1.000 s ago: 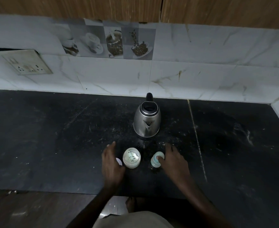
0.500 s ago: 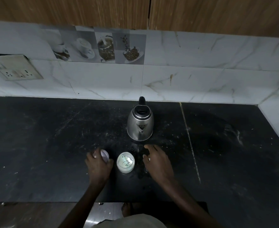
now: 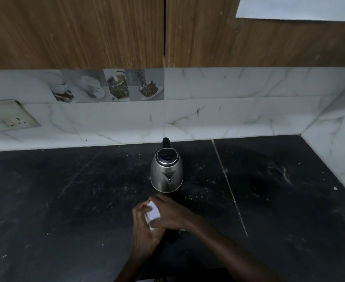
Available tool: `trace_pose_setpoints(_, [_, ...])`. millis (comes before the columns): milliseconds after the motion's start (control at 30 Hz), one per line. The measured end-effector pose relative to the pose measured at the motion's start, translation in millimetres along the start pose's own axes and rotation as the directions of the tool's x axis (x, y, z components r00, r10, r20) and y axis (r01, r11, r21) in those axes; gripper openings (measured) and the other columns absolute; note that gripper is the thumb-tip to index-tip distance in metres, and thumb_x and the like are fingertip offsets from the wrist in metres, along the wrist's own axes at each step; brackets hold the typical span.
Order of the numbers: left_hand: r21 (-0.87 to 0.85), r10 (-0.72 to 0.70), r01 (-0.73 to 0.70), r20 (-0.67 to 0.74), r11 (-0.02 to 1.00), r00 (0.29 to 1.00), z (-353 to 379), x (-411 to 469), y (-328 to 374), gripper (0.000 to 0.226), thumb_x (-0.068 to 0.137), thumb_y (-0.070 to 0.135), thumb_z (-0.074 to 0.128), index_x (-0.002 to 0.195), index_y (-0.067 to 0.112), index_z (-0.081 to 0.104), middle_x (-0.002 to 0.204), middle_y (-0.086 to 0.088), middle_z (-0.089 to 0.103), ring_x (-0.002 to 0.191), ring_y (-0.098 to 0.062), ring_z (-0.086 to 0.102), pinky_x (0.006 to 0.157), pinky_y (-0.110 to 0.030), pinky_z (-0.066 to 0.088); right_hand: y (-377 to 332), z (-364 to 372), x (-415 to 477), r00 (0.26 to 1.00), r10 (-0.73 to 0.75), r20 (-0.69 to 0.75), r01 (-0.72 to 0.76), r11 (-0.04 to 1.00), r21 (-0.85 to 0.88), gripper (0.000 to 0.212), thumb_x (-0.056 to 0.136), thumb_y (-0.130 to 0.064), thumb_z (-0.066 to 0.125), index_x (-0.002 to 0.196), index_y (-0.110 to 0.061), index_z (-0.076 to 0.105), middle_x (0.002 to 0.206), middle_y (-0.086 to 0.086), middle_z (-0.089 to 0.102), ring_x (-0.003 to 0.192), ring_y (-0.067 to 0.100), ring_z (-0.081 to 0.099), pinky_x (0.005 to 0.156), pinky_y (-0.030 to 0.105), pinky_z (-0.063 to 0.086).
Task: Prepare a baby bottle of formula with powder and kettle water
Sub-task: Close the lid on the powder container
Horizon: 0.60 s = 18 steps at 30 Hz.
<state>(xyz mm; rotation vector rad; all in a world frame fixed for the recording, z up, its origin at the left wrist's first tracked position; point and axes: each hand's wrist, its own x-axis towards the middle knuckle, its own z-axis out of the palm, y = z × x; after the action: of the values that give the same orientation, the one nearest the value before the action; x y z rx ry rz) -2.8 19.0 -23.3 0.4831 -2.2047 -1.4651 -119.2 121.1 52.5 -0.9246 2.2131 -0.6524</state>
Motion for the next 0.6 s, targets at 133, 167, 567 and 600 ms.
trace_pose_setpoints(133, [0.125,-0.071,0.047,0.201,0.991,0.977,-1.8,-3.2,-32.7,0.081,0.083,0.034,0.079,0.152,0.033,0.035,0.149,0.011,0.044,0.134,-0.003,0.045,0.112,-0.026,0.042,16.2,22.7,10.8,1.0,-0.011,-0.024,0.005,0.973,-0.232,0.079,0.08,-0.024,0.079,0.15,-0.012,0.044,0.144,0.011,0.049,0.132,0.03,0.051,0.107,0.042,0.045])
trace_pose_setpoints(167, [0.143,-0.085,0.055,0.218,0.988,0.972,-0.1,-5.1,-40.5,0.09,0.081,0.029,0.083,0.154,0.03,0.031,0.15,0.011,0.04,0.135,-0.005,0.042,0.111,-0.015,0.037,20.3,29.1,13.3,1.0,-0.008,-0.011,0.005,0.965,-0.263,0.078,0.08,-0.022,0.079,0.149,-0.011,0.045,0.144,0.012,0.049,0.132,0.031,0.052,0.106,0.044,0.047])
trace_pose_setpoints(567, [0.148,-0.287,0.259,0.221,0.954,0.932,-0.9,-3.3,-62.4,0.103,0.067,0.036,0.086,0.148,0.049,0.024,0.14,0.002,0.056,0.127,0.011,0.051,0.101,0.001,0.034,-3.4,49.1,10.2,0.985,-0.175,-0.004,0.141,0.808,-0.573,0.059,0.086,-0.01,0.069,0.141,-0.002,0.049,0.123,0.016,0.057,0.109,0.037,0.059,0.077,0.05,0.056])
trace_pose_setpoints(600, [0.108,-0.279,0.262,0.192,0.959,0.941,0.7,-3.0,-65.6,0.105,0.064,0.042,0.083,0.152,0.039,0.025,0.145,0.01,0.055,0.13,0.016,0.048,0.103,0.001,0.032,-9.8,46.3,8.5,0.988,-0.152,-0.012,0.113,0.783,-0.612,0.052,0.086,-0.012,0.071,0.133,0.0,0.055,0.12,0.018,0.06,0.106,0.036,0.061,0.076,0.049,0.056])
